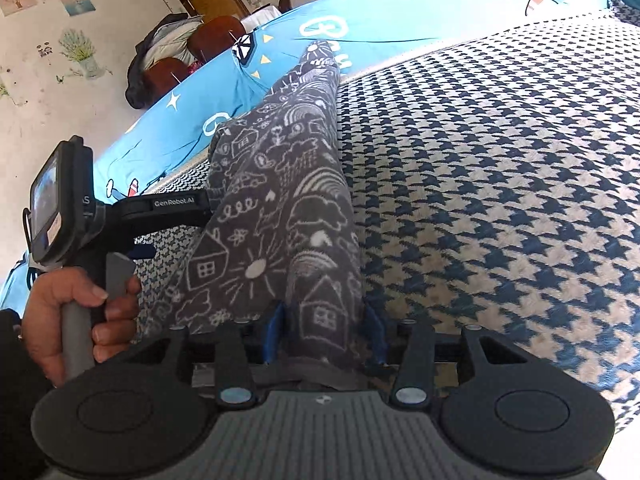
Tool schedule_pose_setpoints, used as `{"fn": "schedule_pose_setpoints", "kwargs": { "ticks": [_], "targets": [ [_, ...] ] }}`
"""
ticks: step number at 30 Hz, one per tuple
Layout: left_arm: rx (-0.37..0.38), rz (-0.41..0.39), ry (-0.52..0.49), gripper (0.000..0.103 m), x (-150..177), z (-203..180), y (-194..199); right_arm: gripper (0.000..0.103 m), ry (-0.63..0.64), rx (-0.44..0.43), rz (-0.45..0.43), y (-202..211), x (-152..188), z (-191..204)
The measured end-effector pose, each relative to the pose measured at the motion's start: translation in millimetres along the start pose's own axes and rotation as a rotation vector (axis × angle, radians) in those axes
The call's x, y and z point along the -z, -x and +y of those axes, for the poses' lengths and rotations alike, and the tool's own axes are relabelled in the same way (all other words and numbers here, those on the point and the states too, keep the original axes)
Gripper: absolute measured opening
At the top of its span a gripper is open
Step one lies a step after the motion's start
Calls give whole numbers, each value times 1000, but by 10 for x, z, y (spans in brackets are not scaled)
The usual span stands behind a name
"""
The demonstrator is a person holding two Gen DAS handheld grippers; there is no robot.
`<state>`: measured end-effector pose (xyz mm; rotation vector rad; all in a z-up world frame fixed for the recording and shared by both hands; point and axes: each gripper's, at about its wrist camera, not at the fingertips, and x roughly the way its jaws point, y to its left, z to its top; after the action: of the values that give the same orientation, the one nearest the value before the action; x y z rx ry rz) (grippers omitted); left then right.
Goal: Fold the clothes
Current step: 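Hold the jacket and straighten it along the sheet with the right gripper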
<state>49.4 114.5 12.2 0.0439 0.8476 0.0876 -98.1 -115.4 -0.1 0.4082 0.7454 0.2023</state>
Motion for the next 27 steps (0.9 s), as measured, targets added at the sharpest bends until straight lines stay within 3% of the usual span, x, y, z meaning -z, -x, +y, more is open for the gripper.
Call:
{"fn": "schedule_pose_setpoints", "kwargs": {
  "ticks": [5,9,15,27],
  "targets": [
    [0,17,23,103,-5,23,-42,26,51,16,-6,17,2,109],
    [3,19,36,103,-7,66,-35,22,97,34,-24,129,1,187],
    [2,30,53,103,-20,126,-29,20,140,48,-39,369,-1,361],
    [11,39,85,103,42,200,13,18,207,148,52,455,241,424]
  ]
}}
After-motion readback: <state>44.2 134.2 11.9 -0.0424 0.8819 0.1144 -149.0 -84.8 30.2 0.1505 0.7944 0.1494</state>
